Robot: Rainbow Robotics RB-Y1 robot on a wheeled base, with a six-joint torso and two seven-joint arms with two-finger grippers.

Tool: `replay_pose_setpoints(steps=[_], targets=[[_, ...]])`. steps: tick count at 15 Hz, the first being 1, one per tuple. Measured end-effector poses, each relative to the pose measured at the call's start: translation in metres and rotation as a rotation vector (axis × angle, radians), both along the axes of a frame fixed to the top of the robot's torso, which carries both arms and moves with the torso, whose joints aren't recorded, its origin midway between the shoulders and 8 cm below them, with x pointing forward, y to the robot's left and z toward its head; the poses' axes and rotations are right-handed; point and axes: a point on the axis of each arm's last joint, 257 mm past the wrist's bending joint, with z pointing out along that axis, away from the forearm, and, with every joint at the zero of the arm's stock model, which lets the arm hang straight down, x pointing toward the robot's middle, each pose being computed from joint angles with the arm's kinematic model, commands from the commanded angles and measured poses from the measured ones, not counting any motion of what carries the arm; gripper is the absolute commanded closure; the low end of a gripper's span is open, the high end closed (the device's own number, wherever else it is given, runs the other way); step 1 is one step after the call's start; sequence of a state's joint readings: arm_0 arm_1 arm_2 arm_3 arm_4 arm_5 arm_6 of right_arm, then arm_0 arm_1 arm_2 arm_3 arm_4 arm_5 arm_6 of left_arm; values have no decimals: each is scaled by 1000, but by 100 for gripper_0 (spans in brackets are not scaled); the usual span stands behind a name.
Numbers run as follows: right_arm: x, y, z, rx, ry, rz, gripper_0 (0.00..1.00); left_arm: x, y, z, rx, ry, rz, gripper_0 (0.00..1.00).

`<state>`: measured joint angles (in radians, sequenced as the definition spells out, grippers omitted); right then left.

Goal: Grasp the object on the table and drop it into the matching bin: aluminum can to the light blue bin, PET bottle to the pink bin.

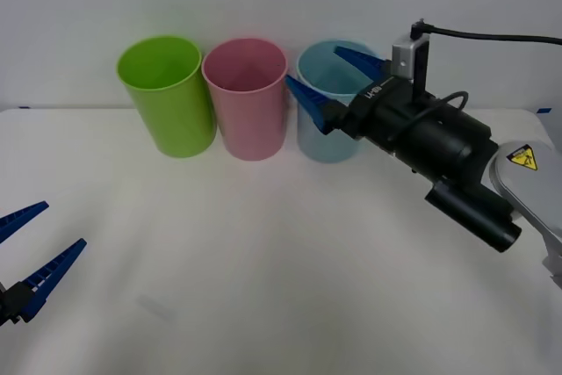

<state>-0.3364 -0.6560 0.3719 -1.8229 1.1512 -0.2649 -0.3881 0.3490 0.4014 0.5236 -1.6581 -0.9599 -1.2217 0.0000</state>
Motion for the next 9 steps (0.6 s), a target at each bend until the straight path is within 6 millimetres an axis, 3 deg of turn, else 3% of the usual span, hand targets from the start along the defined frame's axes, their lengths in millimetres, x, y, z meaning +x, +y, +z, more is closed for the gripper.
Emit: replay_pose_setpoints(steps=[5, 9], targets=[[-45, -77, -42, -110, 7, -23, 0, 0, 0, 0, 0, 0, 0, 0], [-77, -123, -77, -195, 3, -43, 0, 0, 0, 0, 0, 0, 0, 0]])
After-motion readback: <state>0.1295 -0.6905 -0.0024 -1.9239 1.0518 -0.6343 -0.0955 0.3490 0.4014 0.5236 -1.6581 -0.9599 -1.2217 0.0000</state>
